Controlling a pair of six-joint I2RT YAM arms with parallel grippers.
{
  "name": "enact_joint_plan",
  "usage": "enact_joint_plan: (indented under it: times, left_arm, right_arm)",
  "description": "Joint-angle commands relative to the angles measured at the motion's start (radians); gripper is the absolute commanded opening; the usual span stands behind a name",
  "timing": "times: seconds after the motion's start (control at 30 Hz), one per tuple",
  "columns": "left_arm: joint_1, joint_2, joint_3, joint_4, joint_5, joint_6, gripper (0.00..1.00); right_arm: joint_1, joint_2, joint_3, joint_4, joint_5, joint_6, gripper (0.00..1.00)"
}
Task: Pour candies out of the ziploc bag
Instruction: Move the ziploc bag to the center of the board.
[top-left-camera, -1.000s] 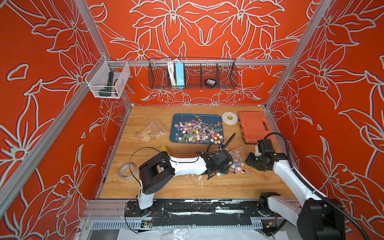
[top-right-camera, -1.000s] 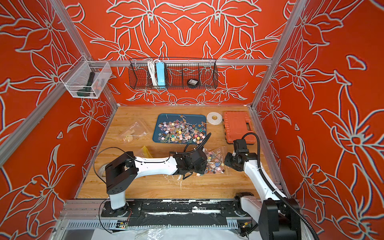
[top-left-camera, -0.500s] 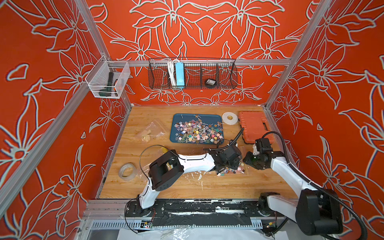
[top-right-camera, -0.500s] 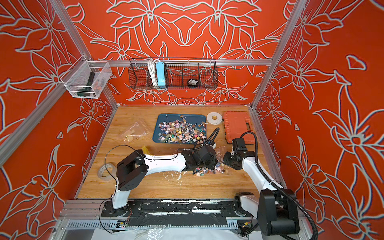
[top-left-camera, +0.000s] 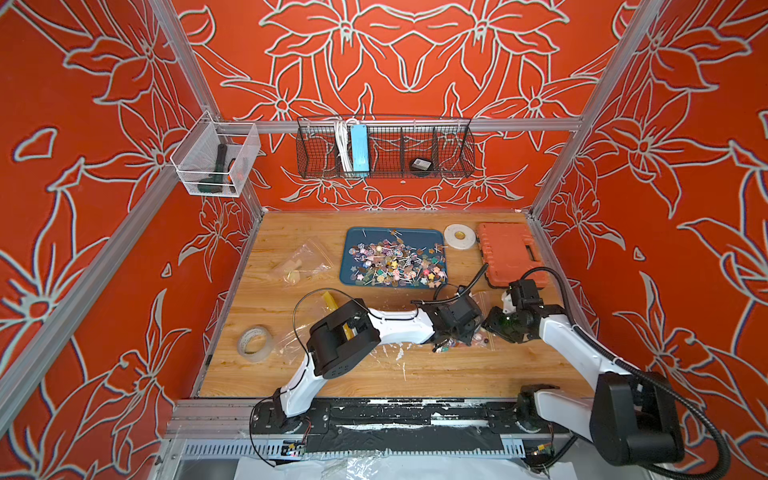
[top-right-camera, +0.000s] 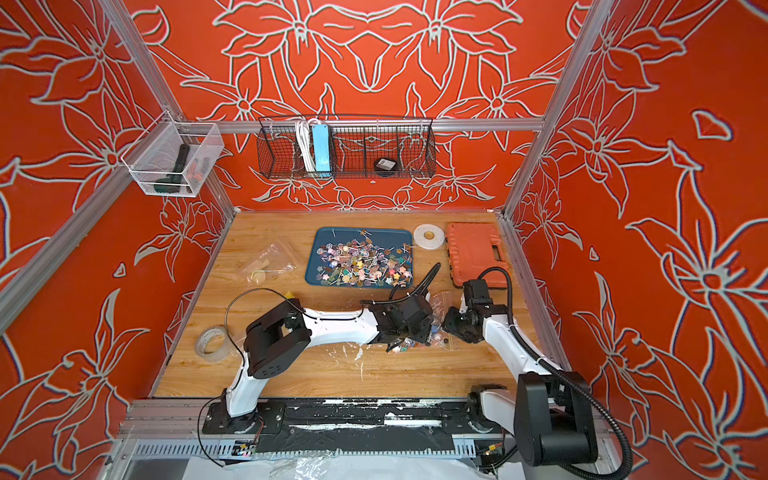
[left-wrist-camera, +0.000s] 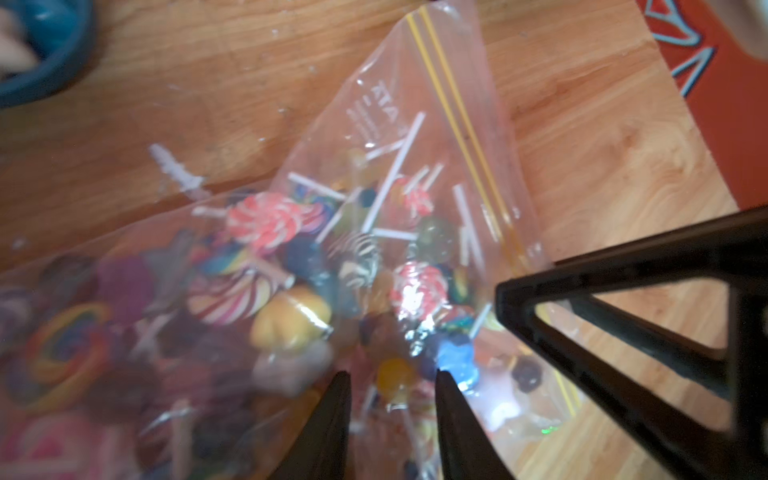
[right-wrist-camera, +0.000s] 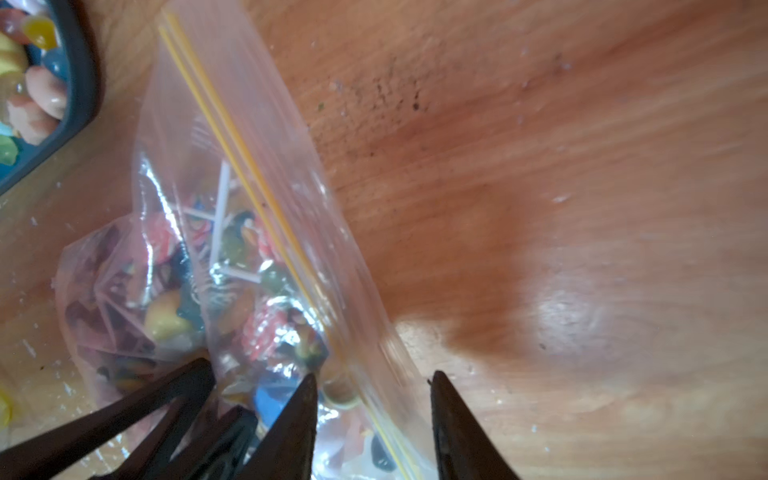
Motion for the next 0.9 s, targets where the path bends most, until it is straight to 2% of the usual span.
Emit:
enact_joint_plan:
  times: [0.0,0.17,0.4,0.73,0.87]
  left_arm:
    - [0.016,-0.049,-0.076,-0.116,-0.067,-0.011,0.37]
    - [0.024,-0.128,-0.180,-0.160,-0.133,-0.009,0.37]
    - [0.038,-0.262,-0.304,-0.231,-0.224,-0.001,0.36]
    - [0.108,-0.499,-0.468,-0.323,-0.288,-0.016,0.36]
    - [0.131,-0.584,-0.493,-0.344,-0.297,-0.016,0.37]
  right_arm:
    - [0.003,-0.016,-0.040,0.013,-0.059,0.022,0.45]
    - [0.090,-0.022,-0.087,0.069,-0.079,0.101,0.45]
    - [0.324,0.050,-0.077,0.170,-0.041,0.244,0.44]
    - [0.580,0.220,0.026,0.258,0.023,0.351,0.43]
    - [0.643,0.278,0.071,0.272,0.048,0.376,0.42]
